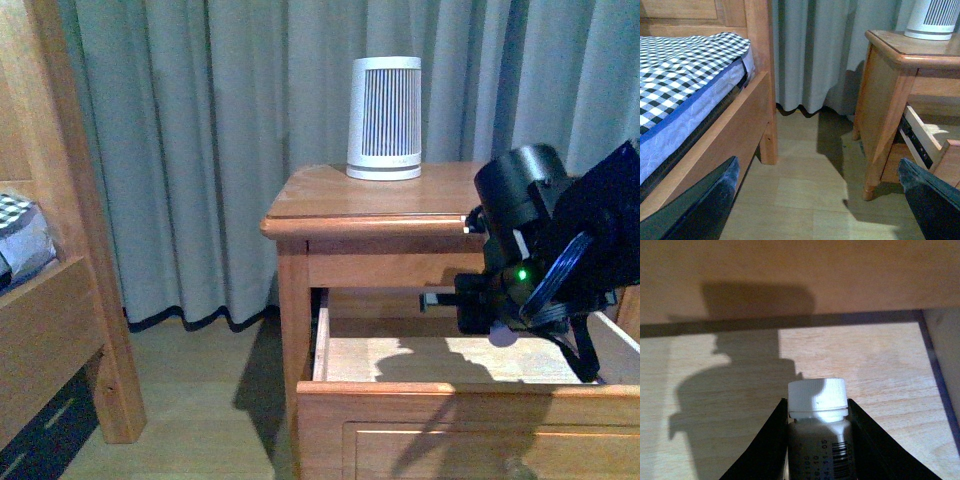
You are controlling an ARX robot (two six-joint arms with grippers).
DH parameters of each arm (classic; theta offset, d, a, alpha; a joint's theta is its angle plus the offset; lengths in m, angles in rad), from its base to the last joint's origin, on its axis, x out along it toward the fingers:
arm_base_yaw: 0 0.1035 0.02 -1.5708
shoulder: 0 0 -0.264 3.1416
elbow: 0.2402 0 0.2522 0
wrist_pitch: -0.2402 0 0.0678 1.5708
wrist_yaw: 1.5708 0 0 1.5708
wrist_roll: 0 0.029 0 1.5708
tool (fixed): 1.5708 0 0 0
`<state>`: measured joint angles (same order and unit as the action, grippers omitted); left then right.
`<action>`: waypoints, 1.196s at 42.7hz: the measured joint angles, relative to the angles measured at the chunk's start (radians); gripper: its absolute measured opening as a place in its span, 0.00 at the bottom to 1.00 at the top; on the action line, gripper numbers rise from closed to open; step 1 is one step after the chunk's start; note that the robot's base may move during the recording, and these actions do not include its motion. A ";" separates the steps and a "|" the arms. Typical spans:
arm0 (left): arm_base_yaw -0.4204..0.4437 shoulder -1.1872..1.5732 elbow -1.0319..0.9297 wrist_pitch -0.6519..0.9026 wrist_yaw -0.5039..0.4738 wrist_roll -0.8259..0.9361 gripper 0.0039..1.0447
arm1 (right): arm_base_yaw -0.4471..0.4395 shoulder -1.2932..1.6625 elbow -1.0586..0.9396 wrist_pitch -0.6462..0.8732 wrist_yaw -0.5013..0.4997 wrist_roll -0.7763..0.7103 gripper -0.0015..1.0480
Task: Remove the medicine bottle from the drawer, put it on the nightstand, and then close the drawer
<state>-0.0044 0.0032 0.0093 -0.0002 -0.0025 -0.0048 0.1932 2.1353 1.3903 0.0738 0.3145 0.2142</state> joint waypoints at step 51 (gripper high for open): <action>0.000 0.000 0.000 0.000 0.000 0.000 0.94 | -0.195 0.139 0.770 -0.442 0.029 -0.079 0.29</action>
<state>-0.0044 0.0032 0.0093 -0.0002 -0.0025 -0.0048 -0.0021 2.2742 2.1605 -0.3683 0.3431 0.1349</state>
